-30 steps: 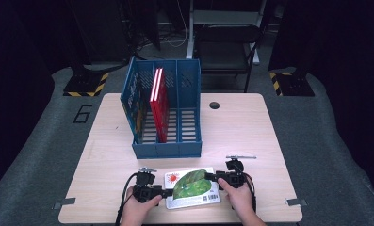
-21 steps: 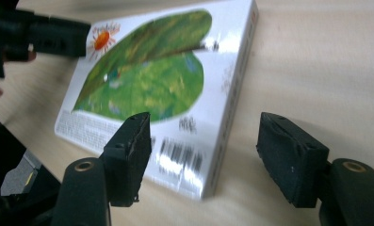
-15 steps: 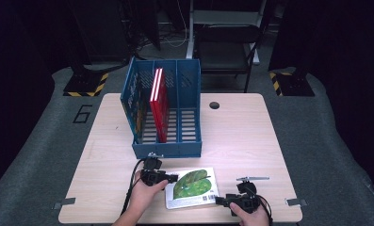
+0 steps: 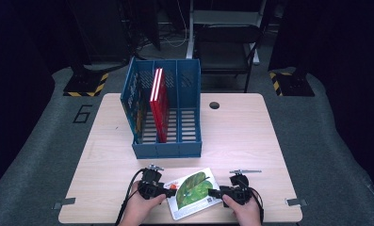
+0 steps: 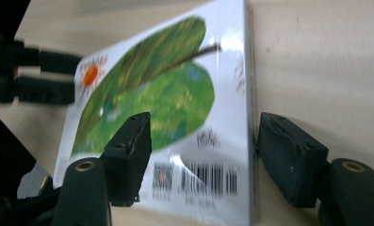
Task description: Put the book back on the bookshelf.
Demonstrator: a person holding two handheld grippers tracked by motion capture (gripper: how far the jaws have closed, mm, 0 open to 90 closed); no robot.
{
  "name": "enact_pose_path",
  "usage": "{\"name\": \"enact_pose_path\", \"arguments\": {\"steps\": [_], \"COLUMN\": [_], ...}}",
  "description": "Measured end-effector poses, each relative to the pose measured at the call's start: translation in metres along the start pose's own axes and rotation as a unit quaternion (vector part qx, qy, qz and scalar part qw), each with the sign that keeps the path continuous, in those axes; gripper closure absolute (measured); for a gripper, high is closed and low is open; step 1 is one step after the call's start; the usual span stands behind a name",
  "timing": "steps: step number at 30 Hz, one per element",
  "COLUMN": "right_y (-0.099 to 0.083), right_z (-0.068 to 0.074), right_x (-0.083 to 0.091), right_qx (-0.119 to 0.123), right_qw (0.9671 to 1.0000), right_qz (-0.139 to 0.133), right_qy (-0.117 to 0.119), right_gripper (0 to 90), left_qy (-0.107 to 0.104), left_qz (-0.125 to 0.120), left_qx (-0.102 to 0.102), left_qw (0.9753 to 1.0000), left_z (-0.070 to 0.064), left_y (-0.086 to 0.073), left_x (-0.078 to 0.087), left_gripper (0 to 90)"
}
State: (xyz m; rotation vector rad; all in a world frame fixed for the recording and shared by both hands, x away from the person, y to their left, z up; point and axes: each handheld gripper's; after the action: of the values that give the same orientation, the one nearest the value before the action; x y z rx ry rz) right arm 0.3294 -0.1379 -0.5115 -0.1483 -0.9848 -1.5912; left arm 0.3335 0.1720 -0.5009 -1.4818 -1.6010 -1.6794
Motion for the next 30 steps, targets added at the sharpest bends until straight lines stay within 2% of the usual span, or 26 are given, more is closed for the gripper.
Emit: {"name": "enact_pose_path", "arguments": {"steps": [4,7,10,11,15,18,20,21,22,23,24,26,27,28,30], "right_y": [0.013,0.018,0.004,-0.002,-0.024,-0.034,-0.036,-0.035,-0.034,-0.033,-0.033,-0.027,-0.024,-0.021,-0.013], "right_z": [-0.003,0.003,0.007,0.007,0.007,0.007,0.003,0.003,0.003,0.003,0.003,0.005,0.004,0.006,0.006], "right_x": [-0.007,0.007,0.024,0.028,0.035,0.033,0.031,0.030,0.029,0.027,0.027,0.020,0.016,0.012,0.004], "right_qx": [-0.007,0.007,0.011,0.008,-0.001,-0.017,-0.012,-0.013,-0.022,-0.024,-0.024,-0.037,-0.029,-0.032,-0.016], "right_qw": [1.0000,0.9997,0.9998,0.9999,0.9998,0.9994,0.9996,0.9996,0.9994,0.9994,0.9994,0.9989,0.9992,0.9991,0.9997], "right_qz": [-0.007,-0.019,-0.010,-0.005,0.012,0.030,0.025,0.025,0.026,0.024,0.024,0.023,0.019,0.019,0.013], "right_qy": [0.000,-0.014,-0.012,-0.012,-0.014,-0.010,-0.003,0.002,0.003,0.007,0.007,0.018,0.020,0.019,0.016], "right_gripper": [37.9,37.7,37.8,37.8,38.2,38.6,40.5,40.6,40.5,39.4,39.4,38.4,38.4,38.0,37.3], "left_qy": [-0.007,-0.005,-0.018,-0.023,-0.033,-0.028,-0.030,-0.029,-0.031,-0.033,-0.033,-0.046,-0.050,-0.054,-0.061], "left_qz": [0.006,-0.011,-0.019,-0.014,-0.014,-0.007,-0.006,0.003,0.002,0.008,0.008,0.009,0.010,0.011,0.013], "left_qx": [0.005,0.011,0.016,0.014,0.013,-0.003,0.000,-0.009,-0.006,-0.013,-0.013,-0.002,0.005,0.005,0.008], "left_qw": [0.9999,0.9999,0.9995,0.9995,0.9993,0.9996,0.9995,0.9995,0.9995,0.9994,0.9994,0.9989,0.9987,0.9984,0.9980], "left_z": [0.003,0.010,0.009,0.007,0.001,-0.007,-0.009,-0.010,-0.011,-0.010,-0.010,-0.011,-0.012,-0.012,-0.012], "left_y": [-0.004,0.001,0.007,0.010,0.018,0.028,0.029,0.032,0.032,0.033,0.033,0.030,0.029,0.027,0.024], "left_x": [0.004,0.007,0.005,0.004,-0.006,-0.015,-0.017,-0.019,-0.020,-0.020,-0.020,-0.021,-0.021,-0.020,-0.020], "left_gripper": [37.8,37.7,37.7,37.8,38.9,39.1,39.1,39.1,39.0,38.9,39.0,39.1,39.1,39.1,39.2]}}
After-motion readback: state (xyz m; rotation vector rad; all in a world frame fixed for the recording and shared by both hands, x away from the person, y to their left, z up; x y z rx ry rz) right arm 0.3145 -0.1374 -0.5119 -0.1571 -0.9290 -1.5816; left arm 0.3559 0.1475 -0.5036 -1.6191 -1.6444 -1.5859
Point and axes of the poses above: each handheld gripper's, and its own axes: x roughly backward along the jaws, y roughly out of its top, z roughly to its left, and after that the axes turned 10 degrees about y, right-handed
